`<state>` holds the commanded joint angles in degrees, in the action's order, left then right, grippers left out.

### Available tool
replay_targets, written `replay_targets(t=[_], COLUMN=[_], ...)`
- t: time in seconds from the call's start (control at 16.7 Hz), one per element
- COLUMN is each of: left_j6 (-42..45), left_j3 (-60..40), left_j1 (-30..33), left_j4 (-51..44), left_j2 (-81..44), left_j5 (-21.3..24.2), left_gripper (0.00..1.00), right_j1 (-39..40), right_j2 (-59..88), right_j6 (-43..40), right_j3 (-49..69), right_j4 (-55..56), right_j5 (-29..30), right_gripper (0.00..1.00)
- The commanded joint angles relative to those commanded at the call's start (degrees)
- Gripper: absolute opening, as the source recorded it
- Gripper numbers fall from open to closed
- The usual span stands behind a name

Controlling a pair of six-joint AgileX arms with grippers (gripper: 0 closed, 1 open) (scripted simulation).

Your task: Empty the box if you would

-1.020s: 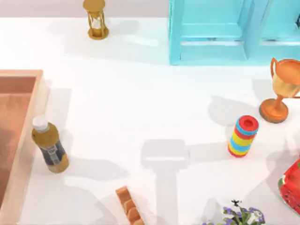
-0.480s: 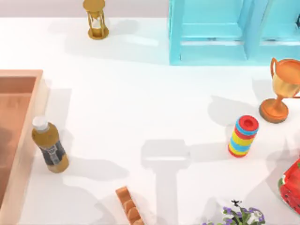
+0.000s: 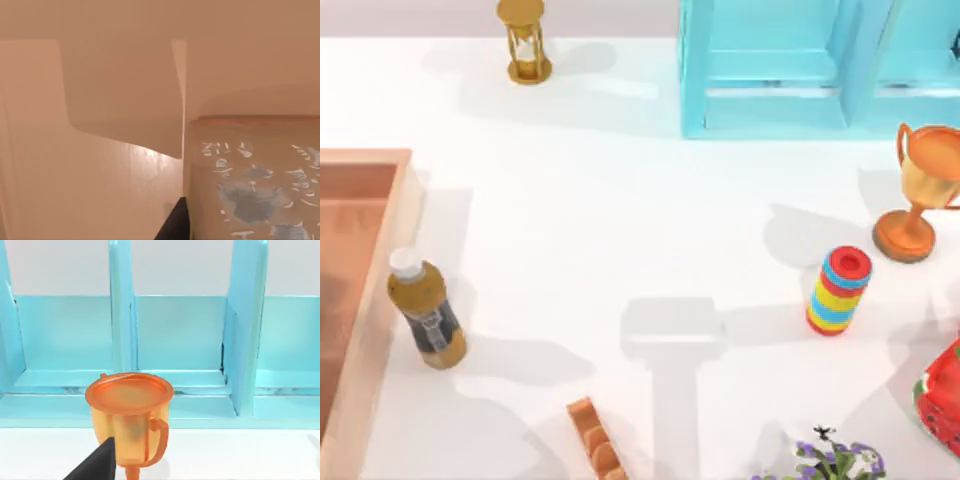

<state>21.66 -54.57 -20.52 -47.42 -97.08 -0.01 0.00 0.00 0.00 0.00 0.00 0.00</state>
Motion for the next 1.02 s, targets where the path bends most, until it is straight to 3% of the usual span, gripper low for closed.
replay_targets(t=[0.36,0.84,1.02], left_j6=[0.1,-0.2,-0.4], left_j3=[-2.0,-19.8,-23.3], left_j1=[0.1,0.3,0.4], left_j4=[-2.3,-26.0,-30.0], left_j2=[0.3,5.4,6.8], left_j5=[0.0,0.0,0.0], left_gripper=[0.00,0.00,0.00], right_j1=[0.0,0.0,0.0], right_j2=[0.0,0.0,0.0], right_j6=[0.0,0.0,0.0], right_j3=[0.0,0.0,0.0], right_j4=[0.0,0.0,0.0], right_j5=[0.0,0.0,0.0], right_gripper=[1.00,1.00,1.00])
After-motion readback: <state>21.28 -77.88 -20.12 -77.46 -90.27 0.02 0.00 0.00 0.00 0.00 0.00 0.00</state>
